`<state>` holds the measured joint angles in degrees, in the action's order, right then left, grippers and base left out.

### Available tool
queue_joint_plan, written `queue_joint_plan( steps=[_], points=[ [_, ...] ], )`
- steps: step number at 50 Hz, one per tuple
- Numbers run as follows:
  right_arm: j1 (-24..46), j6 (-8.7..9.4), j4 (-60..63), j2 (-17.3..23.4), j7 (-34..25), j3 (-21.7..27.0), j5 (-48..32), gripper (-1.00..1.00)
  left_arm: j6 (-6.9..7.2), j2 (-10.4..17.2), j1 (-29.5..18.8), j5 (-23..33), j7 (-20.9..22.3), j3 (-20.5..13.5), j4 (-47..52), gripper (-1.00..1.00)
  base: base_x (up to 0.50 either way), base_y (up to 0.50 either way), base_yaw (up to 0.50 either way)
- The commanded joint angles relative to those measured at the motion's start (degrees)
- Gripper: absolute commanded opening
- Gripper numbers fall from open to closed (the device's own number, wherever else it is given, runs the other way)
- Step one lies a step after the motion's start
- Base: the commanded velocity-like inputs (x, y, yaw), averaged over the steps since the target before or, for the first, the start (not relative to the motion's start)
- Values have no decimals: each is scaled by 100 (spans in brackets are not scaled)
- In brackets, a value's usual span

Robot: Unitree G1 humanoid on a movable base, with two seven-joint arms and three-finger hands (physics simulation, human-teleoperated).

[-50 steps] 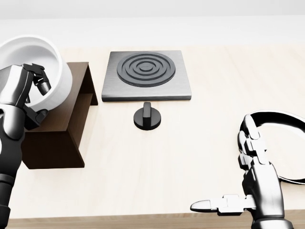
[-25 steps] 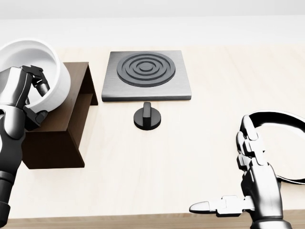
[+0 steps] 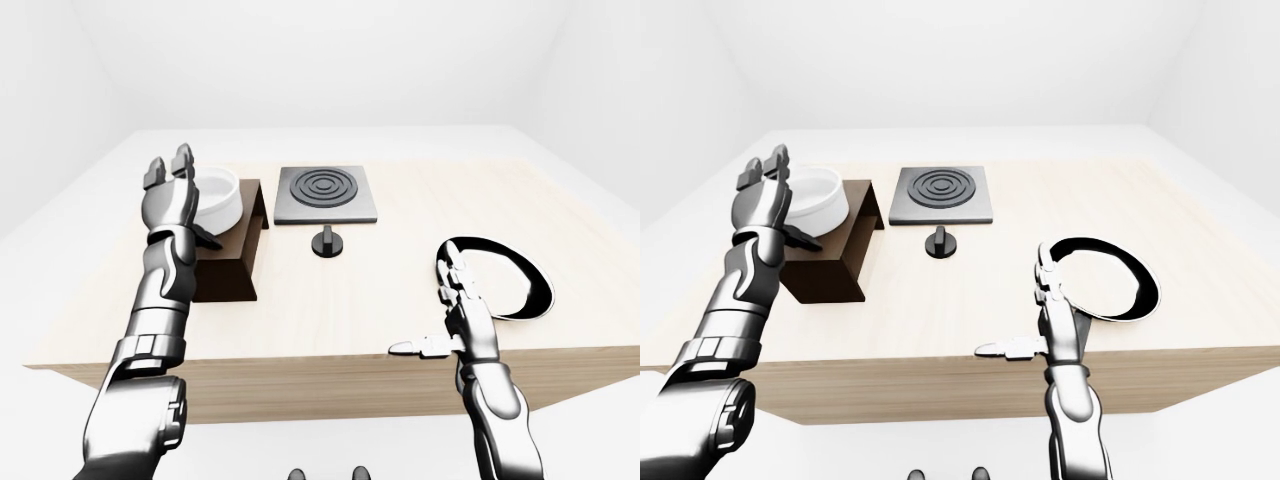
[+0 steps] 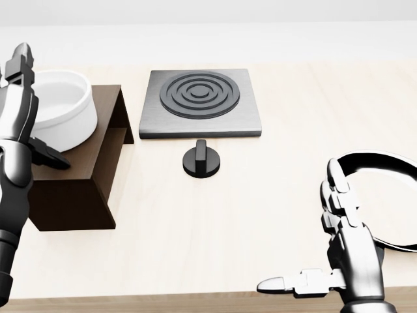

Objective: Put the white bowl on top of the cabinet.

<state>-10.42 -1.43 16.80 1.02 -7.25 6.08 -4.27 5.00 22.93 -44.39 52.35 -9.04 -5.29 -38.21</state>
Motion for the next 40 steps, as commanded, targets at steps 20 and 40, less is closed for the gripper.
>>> queue_joint_plan(
  steps=[20, 40],
  points=[
    [5, -17, -32, 4, -12, -12, -9, 100, 0, -72, 204, 176, 116, 19, 347, 100, 0, 0, 0],
    [35, -20, -90, 9, 39, -22, -45, 100, 0, -791, 2078, 1566, 1840, -120, 4510, 100, 0, 0, 0]
  ],
)
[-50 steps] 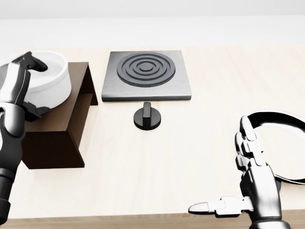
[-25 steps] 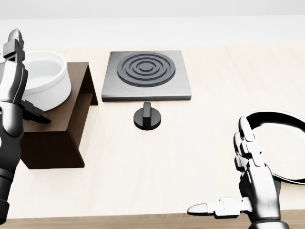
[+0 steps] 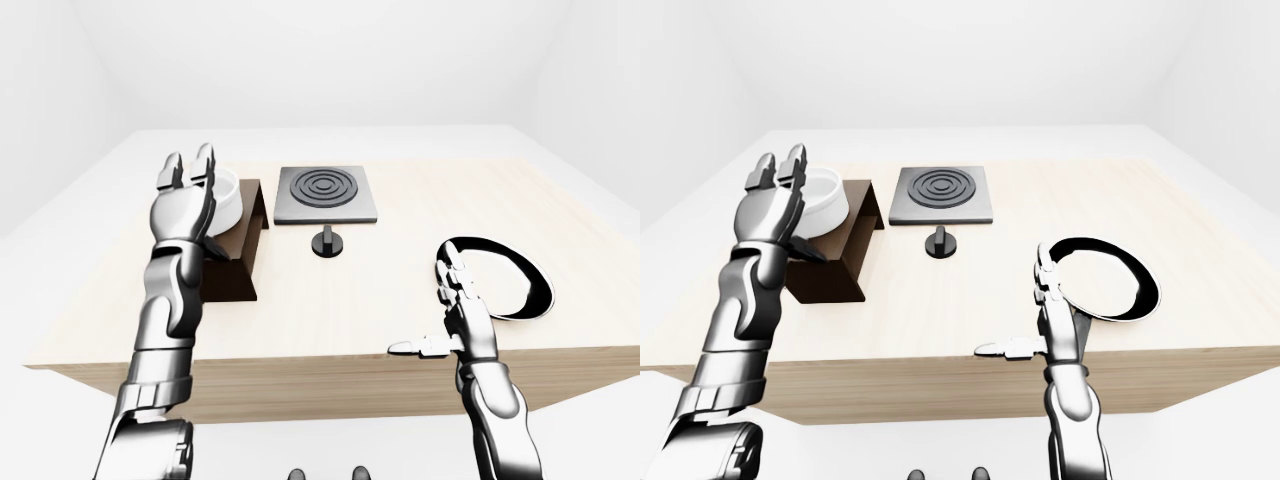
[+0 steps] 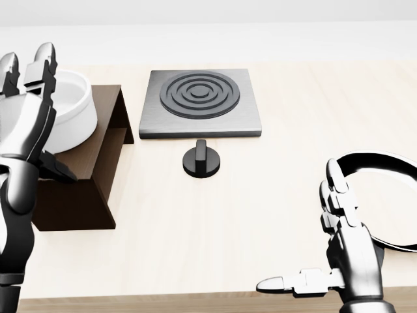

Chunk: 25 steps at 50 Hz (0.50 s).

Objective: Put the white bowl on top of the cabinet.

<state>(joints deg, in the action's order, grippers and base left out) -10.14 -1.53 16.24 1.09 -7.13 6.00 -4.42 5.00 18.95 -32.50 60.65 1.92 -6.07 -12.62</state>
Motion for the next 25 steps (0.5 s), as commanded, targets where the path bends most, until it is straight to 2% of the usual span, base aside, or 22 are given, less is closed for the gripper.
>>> queue_joint_plan(
  steps=[1, 8, 13, 14, 18, 19, 20, 21, 23, 25],
  points=[
    [13, -23, -53, 2, 37, -15, -40, 100, 0, -444, 973, 847, 816, -46, 2155, 100, 0, 0, 0],
    [-21, -64, -36, -5, 72, -35, -78, 100, 0, -836, 1440, 1562, 1340, -18, 3374, 100, 0, 0, 0],
    [-26, -59, -19, -5, 71, -31, -75, 100, 0, -1225, 1880, 1670, 1288, 50, 4120, 100, 0, 0, 0],
    [-11, -62, -41, -3, 74, -26, -73, 100, 0, -1370, 2035, 1498, 1169, 95, 4422, 100, 0, 0, 0],
    [-22, -41, -5, -6, 75, -29, -77, 100, 0, -1603, 2342, 1145, 1048, 236, 4860, 100, 0, 0, 0],
    [-2, -68, -47, -4, 84, -25, -78, 100, 0, -1714, 2554, 752, 1033, 391, 5039, 100, 0, 0, 0],
    [-1, -71, -51, -3, 85, -25, -78, 100, 0, -1720, 2569, 727, 1030, 398, 5049, 100, 0, 0, 0],
    [-6, -57, -27, -3, 84, -25, -78, 100, 0, -1821, 2747, 743, 694, 489, 5122, 100, 0, 0, 0],
    [6, -51, -31, 1, 85, -20, -77, 100, 0, -1892, 2944, 459, 582, 605, 5143, 100, 0, 0, 0],
    [71, -41, -74, 5, 103, -19, -83, 100, 0, -1995, 3311, -100, 379, 806, 5160, 100, 0, 0, 0]
  ],
)
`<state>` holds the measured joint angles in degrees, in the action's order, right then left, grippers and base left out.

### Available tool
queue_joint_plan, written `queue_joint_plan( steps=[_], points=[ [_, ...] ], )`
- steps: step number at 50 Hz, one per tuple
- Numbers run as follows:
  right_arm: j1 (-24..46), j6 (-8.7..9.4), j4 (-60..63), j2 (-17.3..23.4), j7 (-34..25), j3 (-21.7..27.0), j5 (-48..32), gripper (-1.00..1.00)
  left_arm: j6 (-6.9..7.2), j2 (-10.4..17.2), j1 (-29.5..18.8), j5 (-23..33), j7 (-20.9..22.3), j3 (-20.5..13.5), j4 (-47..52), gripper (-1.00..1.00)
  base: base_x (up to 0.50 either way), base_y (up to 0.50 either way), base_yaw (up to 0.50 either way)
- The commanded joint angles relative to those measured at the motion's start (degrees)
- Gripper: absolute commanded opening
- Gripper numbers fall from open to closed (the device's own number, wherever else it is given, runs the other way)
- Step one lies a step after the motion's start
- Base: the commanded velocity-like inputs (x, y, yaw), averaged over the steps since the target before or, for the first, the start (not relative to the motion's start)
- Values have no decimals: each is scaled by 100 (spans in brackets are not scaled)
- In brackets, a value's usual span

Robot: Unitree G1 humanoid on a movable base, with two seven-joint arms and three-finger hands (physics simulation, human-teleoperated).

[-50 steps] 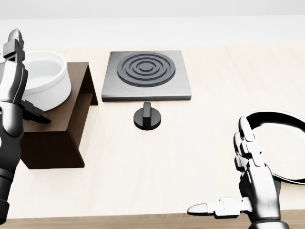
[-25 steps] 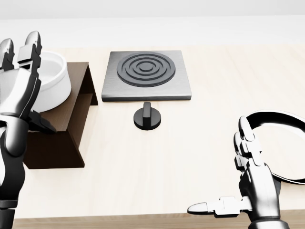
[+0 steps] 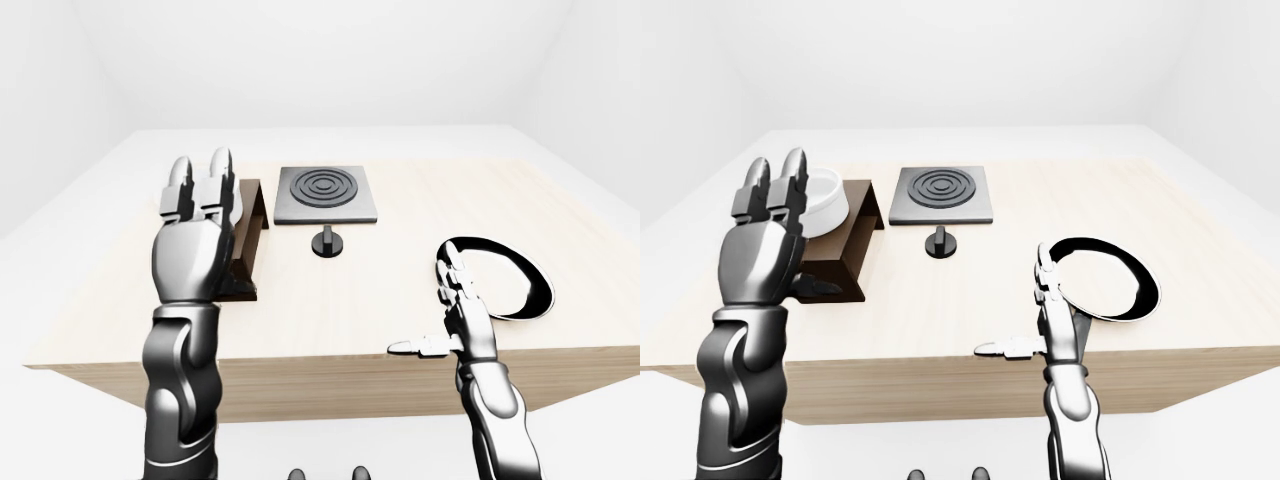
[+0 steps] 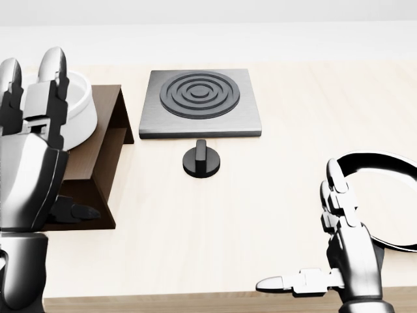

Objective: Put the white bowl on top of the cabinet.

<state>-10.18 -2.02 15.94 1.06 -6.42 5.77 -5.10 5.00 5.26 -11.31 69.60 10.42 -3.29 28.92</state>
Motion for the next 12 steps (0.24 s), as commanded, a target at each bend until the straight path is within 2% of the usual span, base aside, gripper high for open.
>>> queue_joint_plan(
  steps=[1, 2, 7, 9, 10, 12],
  points=[
    [93, 27, -40, 5, 47, -3, -21, 100, 0, -627, 1289, -1205, -469, 598, 989, 100, 0, 0, 0],
    [155, 76, -61, 7, 70, -7, -26, 100, 0, -665, 1481, -1552, -564, 793, 891, 100, 0, 0, 0],
    [308, 304, 44, 43, 101, 59, 77, 100, 0, -620, 1734, -2529, -800, 1105, 442, 100, 0, 0, 0],
    [384, 395, 75, 55, 120, 86, 116, 100, 0, -611, 1811, -2865, -837, 1152, 474, 100, 0, 0, 0],
    [455, 527, 171, 61, 140, 106, 146, 100, 0, -601, 1850, -3081, -836, 1142, 449, 100, 0, 0, 0],
    [521, 665, 285, 71, 163, 104, 162, 100, 0, -607, 1897, -3646, -754, 1050, 579, 100, 0, 0, 0]
  ],
)
